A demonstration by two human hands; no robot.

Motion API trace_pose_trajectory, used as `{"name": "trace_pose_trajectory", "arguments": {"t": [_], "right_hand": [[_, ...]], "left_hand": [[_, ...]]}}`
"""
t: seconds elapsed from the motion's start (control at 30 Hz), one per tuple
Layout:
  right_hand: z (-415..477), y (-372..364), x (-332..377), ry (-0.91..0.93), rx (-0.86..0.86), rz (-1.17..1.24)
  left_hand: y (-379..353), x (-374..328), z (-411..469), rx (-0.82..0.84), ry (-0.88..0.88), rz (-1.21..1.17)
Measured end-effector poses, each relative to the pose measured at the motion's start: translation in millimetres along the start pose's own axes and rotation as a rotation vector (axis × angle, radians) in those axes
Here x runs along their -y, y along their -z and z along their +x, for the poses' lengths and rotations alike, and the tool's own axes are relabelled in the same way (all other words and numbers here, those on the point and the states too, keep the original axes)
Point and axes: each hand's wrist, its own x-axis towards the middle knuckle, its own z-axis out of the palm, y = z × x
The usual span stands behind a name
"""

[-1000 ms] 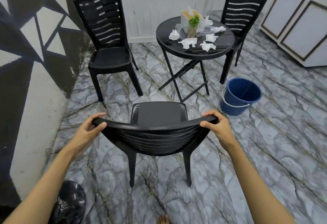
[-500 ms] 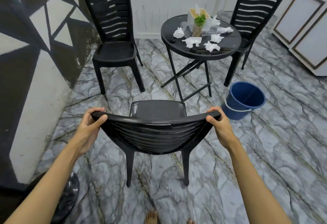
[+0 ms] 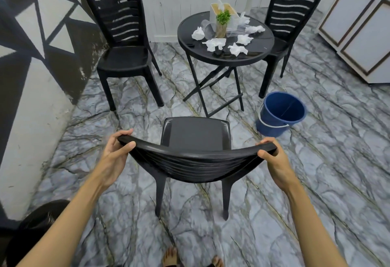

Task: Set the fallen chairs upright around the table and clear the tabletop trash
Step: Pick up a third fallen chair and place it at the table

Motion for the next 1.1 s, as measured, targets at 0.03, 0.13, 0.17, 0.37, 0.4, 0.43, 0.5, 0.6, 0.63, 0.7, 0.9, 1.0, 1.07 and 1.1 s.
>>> {"name": "trace_pose_trajectory", "arguments": {"t": [0.03,0.13,0.17,0.37,0.4,0.43,0.5,0.6,0.63,0.7,0.9,1.0,1.07,1.1], "right_hand": [[-2.9,9.8,-2.1,-0.004,-0.021,0.009],[-12.3,34.5,-7.7,-0.019,-0.063,0.019],[-14.8,41.6,-7.9,-0.023,-0.075,0.026],[-8.4,65.5,-2.6,-0.008,-0.161,0.054],[-3.7,67.5,-1.8,-0.009,-0.161,0.06],[1.4,68.6,0.5,-0.013,-0.16,0.07],[12.4,69.9,7.6,-0.008,-0.144,0.093],[27.4,74.3,15.0,-0.008,-0.13,0.136],[31.9,77.0,17.2,-0.006,-0.129,0.149],[41.3,86.0,19.3,-0.01,-0.119,0.166],[69.6,121.5,23.5,-0.046,-0.037,0.164],[81.9,146.9,23.9,-0.062,-0.025,0.166],[87.8,162.7,26.0,-0.083,-0.022,0.173],[88.8,167.9,26.5,-0.092,-0.016,0.166]], "left_hand": [[-8.3,2.1,4.5,0.018,0.006,0.008],[-32.6,9.8,20.3,0.077,0.042,0.028],[-39.4,13.3,26.7,0.092,0.051,0.035],[-83.9,14.1,70.4,0.177,0.044,0.093],[-87.2,13.6,76.5,0.182,0.041,0.104],[-89.2,12.9,81.4,0.191,0.037,0.099],[-92.3,12.1,90.1,0.208,0.032,0.087],[-96.7,14.7,99.5,0.167,0.021,0.09],[-100.1,14.7,101.3,0.163,0.024,0.086],[-105.8,16.5,101.0,0.156,0.018,0.088],[-121.8,39.6,88.2,0.086,0.001,0.059],[-143.8,46.6,87.3,0.095,0.008,0.068],[-159.1,53.0,85.6,0.094,0.001,0.094],[-164.8,55.4,83.5,0.087,0.002,0.084]]}}
